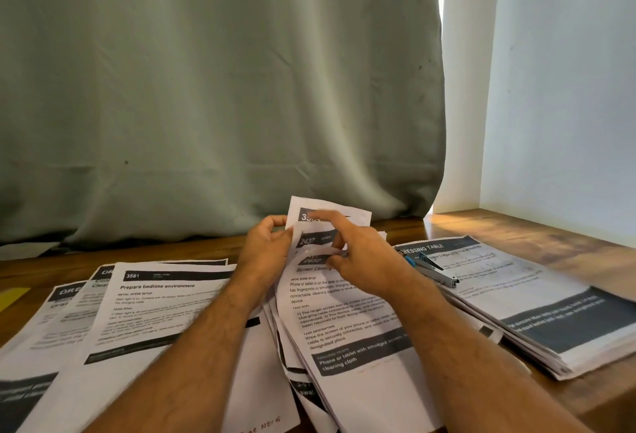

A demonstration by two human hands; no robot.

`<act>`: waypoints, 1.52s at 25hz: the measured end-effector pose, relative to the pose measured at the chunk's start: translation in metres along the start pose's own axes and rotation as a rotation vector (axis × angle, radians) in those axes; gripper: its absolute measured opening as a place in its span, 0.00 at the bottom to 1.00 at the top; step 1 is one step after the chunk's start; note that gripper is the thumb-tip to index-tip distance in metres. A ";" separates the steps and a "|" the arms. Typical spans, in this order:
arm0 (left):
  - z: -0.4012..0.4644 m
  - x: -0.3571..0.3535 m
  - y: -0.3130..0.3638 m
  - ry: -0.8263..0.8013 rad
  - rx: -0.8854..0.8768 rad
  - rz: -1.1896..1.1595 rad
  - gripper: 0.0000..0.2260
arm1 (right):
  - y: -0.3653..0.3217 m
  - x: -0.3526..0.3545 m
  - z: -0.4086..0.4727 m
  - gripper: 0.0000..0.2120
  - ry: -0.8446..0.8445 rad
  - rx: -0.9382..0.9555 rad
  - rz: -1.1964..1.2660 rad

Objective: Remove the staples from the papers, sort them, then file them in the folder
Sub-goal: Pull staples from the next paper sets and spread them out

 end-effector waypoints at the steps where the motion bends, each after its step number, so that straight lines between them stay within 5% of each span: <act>1: -0.002 -0.004 0.003 -0.037 -0.018 -0.011 0.05 | 0.001 0.001 0.001 0.33 0.010 0.000 0.014; 4: -0.005 -0.011 0.007 -0.097 -0.047 0.026 0.06 | 0.007 0.003 0.003 0.19 0.018 -0.018 -0.007; 7: -0.006 -0.008 0.016 0.008 -0.128 0.075 0.07 | 0.015 0.005 0.005 0.09 0.034 -0.049 -0.041; 13: -0.020 0.025 0.057 0.463 -0.295 0.047 0.10 | 0.026 0.009 0.005 0.10 0.060 -0.119 -0.041; 20: -0.058 0.044 0.104 0.686 -0.603 0.105 0.04 | 0.031 0.010 0.001 0.14 0.064 -0.178 -0.100; 25: -0.061 0.059 0.121 0.711 -0.618 0.121 0.08 | 0.013 0.020 -0.001 0.35 0.162 -0.090 0.082; 32: -0.056 0.116 0.194 0.812 -0.658 0.180 0.08 | -0.027 0.054 -0.002 0.09 0.386 0.182 0.099; 38: -0.026 0.194 0.209 0.763 -0.421 0.248 0.06 | -0.112 0.097 0.012 0.13 0.443 0.348 0.037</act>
Point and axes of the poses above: each hand's wrist, its own z-axis towards the middle knuckle, its own x-axis out of the back of the hand, y = z × x, the point moved 9 cm from there along z, towards the middle knuckle, and after that the axes turned 14 degrees about z, right-handed, at the moved point
